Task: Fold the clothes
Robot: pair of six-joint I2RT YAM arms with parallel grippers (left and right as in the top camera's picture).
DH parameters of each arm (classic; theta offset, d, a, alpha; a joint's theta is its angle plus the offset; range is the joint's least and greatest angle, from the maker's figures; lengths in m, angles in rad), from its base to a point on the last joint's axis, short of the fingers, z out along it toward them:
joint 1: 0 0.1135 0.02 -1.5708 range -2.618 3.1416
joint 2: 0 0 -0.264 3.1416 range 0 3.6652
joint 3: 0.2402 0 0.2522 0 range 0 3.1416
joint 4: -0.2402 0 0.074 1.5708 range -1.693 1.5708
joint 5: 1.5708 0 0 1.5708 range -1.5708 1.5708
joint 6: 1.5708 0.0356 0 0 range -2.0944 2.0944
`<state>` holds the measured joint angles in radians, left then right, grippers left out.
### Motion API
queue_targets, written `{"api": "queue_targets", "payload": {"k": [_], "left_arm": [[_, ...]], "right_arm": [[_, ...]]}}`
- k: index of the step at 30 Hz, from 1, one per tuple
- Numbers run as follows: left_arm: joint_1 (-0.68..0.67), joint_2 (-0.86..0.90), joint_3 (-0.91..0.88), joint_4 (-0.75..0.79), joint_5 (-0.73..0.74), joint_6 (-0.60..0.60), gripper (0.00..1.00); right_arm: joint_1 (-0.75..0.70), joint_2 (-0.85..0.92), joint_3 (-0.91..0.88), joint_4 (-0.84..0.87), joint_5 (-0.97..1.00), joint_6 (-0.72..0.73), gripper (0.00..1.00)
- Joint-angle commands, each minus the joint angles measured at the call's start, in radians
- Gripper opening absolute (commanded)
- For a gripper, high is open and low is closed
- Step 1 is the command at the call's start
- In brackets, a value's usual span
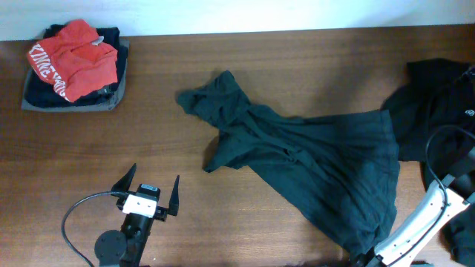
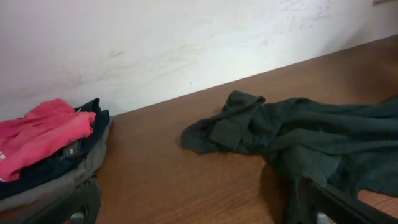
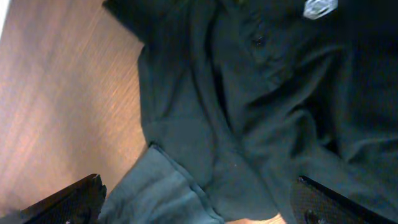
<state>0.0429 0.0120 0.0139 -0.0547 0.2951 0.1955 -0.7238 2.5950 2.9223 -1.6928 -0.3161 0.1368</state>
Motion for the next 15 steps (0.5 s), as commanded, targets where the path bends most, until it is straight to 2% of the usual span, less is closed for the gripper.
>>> {"api": "queue_targets", "payload": {"k": [1, 6, 15], "left_arm": [[0.006, -0.006, -0.005, -0.002, -0.003, 0.016, 0.99], [0.006, -0.006, -0.005, -0.002, -0.003, 0.016, 0.99], [0.006, -0.006, -0.005, -0.002, -0.003, 0.016, 0.99]], "right_arm": [[0.065, -0.006, -0.044, -0.006, 0.027, -0.032, 0.99], [0.139, -0.006, -0.182, -0.006, 0.188, -0.032, 0.99], [0.209, -0.006, -0.504, 0.0, 0.262, -0.024, 0.99]]}}
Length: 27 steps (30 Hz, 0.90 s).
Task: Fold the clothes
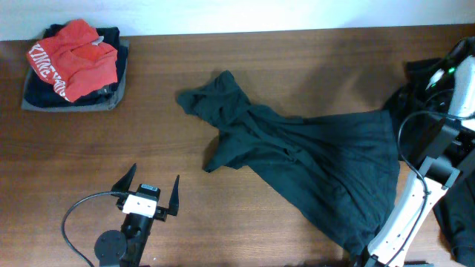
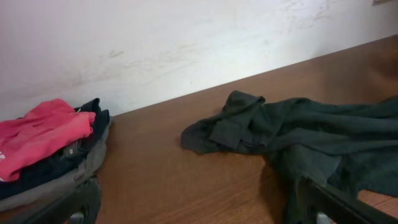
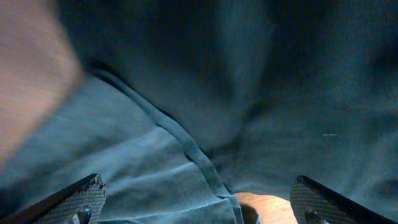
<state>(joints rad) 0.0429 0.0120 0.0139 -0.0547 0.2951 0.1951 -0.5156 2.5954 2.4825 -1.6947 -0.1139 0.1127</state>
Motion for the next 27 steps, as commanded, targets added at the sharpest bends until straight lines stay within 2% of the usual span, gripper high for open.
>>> {"api": "queue_targets", "payload": {"k": [1, 11, 18, 20, 22, 25, 27], "left_arm": [[0.006, -0.006, -0.005, -0.002, -0.003, 0.016, 0.99], [0.006, -0.006, -0.005, -0.002, -0.003, 0.016, 0.99], [0.006, -0.006, -0.005, -0.002, -0.003, 0.016, 0.99], [0.006, -0.006, -0.005, -0.002, -0.003, 0.016, 0.99], [0.006, -0.006, -0.005, -0.002, -0.003, 0.016, 0.99], [0.006, -0.006, -0.005, -0.002, -0.003, 0.016, 0.99], [0.006, -0.006, -0.005, -0.002, -0.003, 0.016, 1.0]], "right_arm": [[0.001, -0.006, -0.08, 0.01, 0.068, 0.0, 0.99], [0.01, -0.006, -0.191, 0.111, 0.081, 0.001, 0.99], [0.026, -0.006, -0.295, 0.253, 0.13, 0.068, 0.98], [0.026, -0.006, -0.296, 0.277, 0.13, 0.082, 0.84], [0.026, -0.006, -0.294, 0.299, 0.13, 0.084, 0.58], [0.025, -0.006, -0.278, 0.317, 0.13, 0.087, 0.25], [0.024, -0.006, -0.259, 0.316, 0.13, 0.087, 0.13]]}}
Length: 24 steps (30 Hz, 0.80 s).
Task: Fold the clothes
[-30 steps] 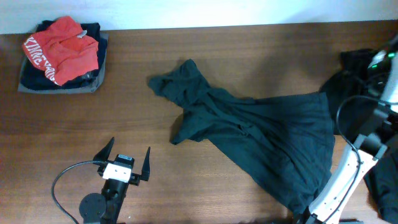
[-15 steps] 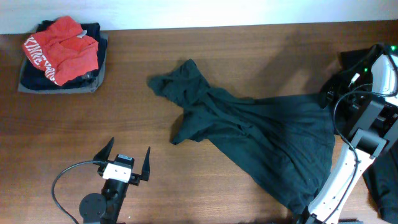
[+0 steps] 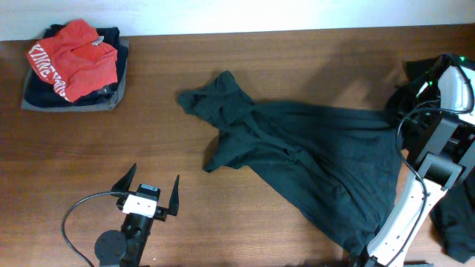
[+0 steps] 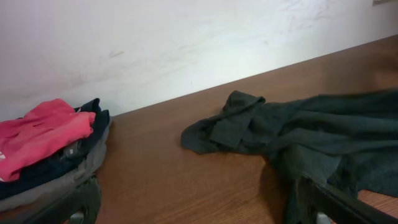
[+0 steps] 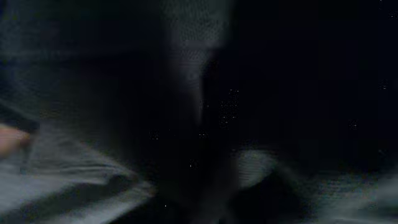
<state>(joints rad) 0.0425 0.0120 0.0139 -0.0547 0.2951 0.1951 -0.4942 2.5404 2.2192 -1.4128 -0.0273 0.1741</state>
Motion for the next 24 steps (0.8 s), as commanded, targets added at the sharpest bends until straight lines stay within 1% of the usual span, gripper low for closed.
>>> {"api": "queue_targets", "payload": {"k": [1, 6, 7, 10, 15, 19, 20, 21, 22, 23, 24], "left_arm": [[0.006, -0.006, -0.005, -0.002, -0.003, 0.016, 0.99], [0.006, -0.006, -0.005, -0.002, -0.003, 0.016, 0.99], [0.006, -0.006, -0.005, -0.002, -0.003, 0.016, 0.99], [0.006, -0.006, -0.005, -0.002, -0.003, 0.016, 0.99], [0.006, -0.006, -0.005, -0.002, -0.003, 0.016, 0.99], [0.006, -0.006, -0.005, -0.002, -0.003, 0.016, 0.99], [0.006, -0.006, -0.005, -0.002, -0.003, 0.016, 0.99], [0.006, -0.006, -0.005, -0.002, -0.003, 0.016, 0.99], [0.006, -0.006, -0.005, -0.003, -0.003, 0.016, 0.99], [0.006, -0.006, -0.005, -0.002, -0.003, 0.016, 0.99], [0.006, -0.006, -0.005, -0.002, -0.003, 0.016, 0.99]], "right_arm": [[0.003, 0.048, 0.02, 0.032, 0.043, 0.026, 0.12], [0.003, 0.048, 0.147, -0.039, 0.044, 0.025, 0.13], [0.003, 0.048, 0.178, -0.054, 0.044, 0.023, 0.15], [0.002, 0.048, 0.327, -0.111, 0.058, 0.021, 0.15], [0.002, 0.048, 0.492, -0.155, 0.128, 0.026, 0.13], [0.002, 0.048, 0.571, -0.166, 0.195, 0.026, 0.14], [0.002, 0.048, 0.579, -0.168, 0.203, 0.025, 0.18], [0.002, 0.048, 0.581, -0.17, 0.204, 0.025, 0.33], [0.002, 0.048, 0.58, -0.171, 0.204, 0.025, 0.33], [0.002, 0.049, 0.58, -0.172, 0.204, 0.025, 0.36], [0.002, 0.049, 0.58, -0.172, 0.204, 0.024, 0.41]]}}
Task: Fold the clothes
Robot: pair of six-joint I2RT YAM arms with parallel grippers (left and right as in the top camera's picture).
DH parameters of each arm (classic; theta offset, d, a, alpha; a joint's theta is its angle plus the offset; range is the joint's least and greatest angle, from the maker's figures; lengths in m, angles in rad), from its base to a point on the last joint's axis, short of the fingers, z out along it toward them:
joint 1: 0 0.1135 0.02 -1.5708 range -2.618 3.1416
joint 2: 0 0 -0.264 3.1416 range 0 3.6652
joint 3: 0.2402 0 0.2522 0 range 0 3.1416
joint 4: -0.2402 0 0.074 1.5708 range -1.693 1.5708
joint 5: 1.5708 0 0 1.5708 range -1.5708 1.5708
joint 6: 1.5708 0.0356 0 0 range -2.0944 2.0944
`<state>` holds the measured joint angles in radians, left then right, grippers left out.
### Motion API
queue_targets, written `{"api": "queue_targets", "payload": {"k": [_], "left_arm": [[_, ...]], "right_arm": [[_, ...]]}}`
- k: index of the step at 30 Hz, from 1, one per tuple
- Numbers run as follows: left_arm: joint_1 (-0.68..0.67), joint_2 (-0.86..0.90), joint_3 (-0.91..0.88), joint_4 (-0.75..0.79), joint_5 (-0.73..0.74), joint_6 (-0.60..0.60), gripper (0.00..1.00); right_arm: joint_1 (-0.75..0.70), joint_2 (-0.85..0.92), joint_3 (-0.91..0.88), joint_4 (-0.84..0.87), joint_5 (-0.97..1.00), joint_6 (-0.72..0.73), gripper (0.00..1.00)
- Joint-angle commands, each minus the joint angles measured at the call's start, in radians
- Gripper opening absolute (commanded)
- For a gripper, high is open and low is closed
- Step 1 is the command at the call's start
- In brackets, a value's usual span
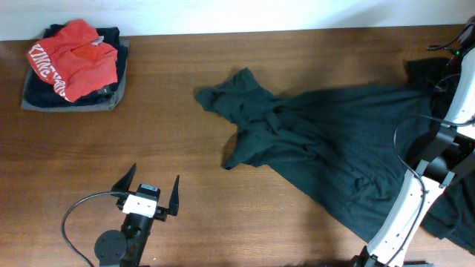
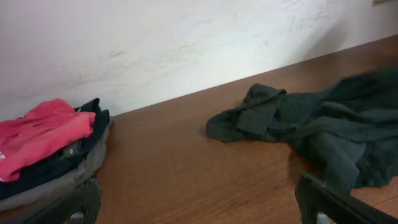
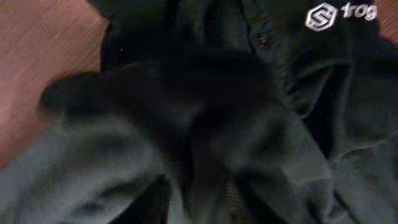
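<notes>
A dark green garment [image 1: 326,148] lies crumpled and stretched from the table's middle to its right edge; the left wrist view shows its bunched end [image 2: 273,112]. My right gripper [image 1: 444,93] is at the far right, shut on the garment's right edge. In the right wrist view green cloth [image 3: 124,155] bunches over the jaws and hides the fingers. My left gripper [image 1: 152,194] rests near the front left, open and holding nothing, well apart from the garment, with its fingers [image 2: 323,199] at the frame's bottom corners.
A stack of folded clothes with a red piece on top [image 1: 73,63] sits at the back left corner. A black garment with a white logo [image 3: 323,74] lies at the right edge, under the right gripper. The wall runs along the table's far edge [image 1: 237,33].
The green garment has shifted to the right; its bunched left end lies farther right, and its right side now reaches the table's right edge. The right gripper is farther right and back. Left arm unchanged.
The right arm was low at the front right, open over the black garment. Then it stood at the green garment's right edge, still open. Then cloth filled its view and the garment's far edge was drawn out. Now the whole garment lies farther right.
</notes>
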<state>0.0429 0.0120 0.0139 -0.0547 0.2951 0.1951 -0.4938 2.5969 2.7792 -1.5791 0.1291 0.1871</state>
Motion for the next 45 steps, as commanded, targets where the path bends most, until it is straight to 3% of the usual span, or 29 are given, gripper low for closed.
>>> {"api": "queue_targets", "payload": {"k": [1, 3, 7, 9, 10, 12, 18, 29, 30, 35, 37, 45], "left_arm": [[0.006, -0.006, -0.005, -0.002, -0.003, 0.016, 0.99], [0.006, -0.006, -0.005, -0.002, -0.003, 0.016, 1.0], [0.006, -0.006, -0.005, -0.002, -0.003, 0.016, 0.99], [0.006, -0.006, -0.005, -0.002, -0.003, 0.016, 0.99], [0.006, -0.006, -0.005, -0.002, -0.003, 0.016, 0.99], [0.006, -0.006, -0.005, -0.002, -0.003, 0.016, 0.99], [0.006, -0.006, -0.005, -0.002, -0.003, 0.016, 0.99], [0.006, -0.006, -0.005, -0.002, -0.003, 0.016, 0.99], [0.006, -0.006, -0.005, -0.002, -0.003, 0.016, 0.99], [0.006, -0.006, -0.005, -0.002, -0.003, 0.016, 0.99], [0.006, -0.006, -0.005, -0.002, -0.003, 0.016, 0.99], [0.006, -0.006, -0.005, -0.002, -0.003, 0.016, 0.99]], "right_arm": [[0.001, -0.008, 0.02, -0.003, 0.048, 0.006, 0.5], [-0.002, -0.008, 0.02, 0.003, 0.081, 0.005, 0.5], [-0.02, -0.008, 0.02, 0.007, 0.164, 0.021, 0.21], [-0.032, -0.008, 0.02, -0.005, 0.108, 0.022, 0.19], [-0.037, -0.008, 0.02, -0.016, 0.064, 0.014, 0.24], [-0.039, -0.008, 0.018, -0.028, -0.02, -0.007, 0.46], [-0.029, -0.008, -0.022, -0.039, -0.068, -0.037, 0.65], [-0.055, -0.007, -0.276, 0.079, -0.066, -0.037, 0.66], [-0.057, -0.007, -0.29, 0.092, -0.065, -0.037, 0.64], [-0.072, -0.007, -0.31, 0.136, 0.038, -0.01, 0.26], [-0.083, -0.007, -0.305, 0.137, 0.099, 0.013, 0.15], [-0.142, -0.007, -0.293, 0.136, 0.182, 0.038, 0.12]]}}
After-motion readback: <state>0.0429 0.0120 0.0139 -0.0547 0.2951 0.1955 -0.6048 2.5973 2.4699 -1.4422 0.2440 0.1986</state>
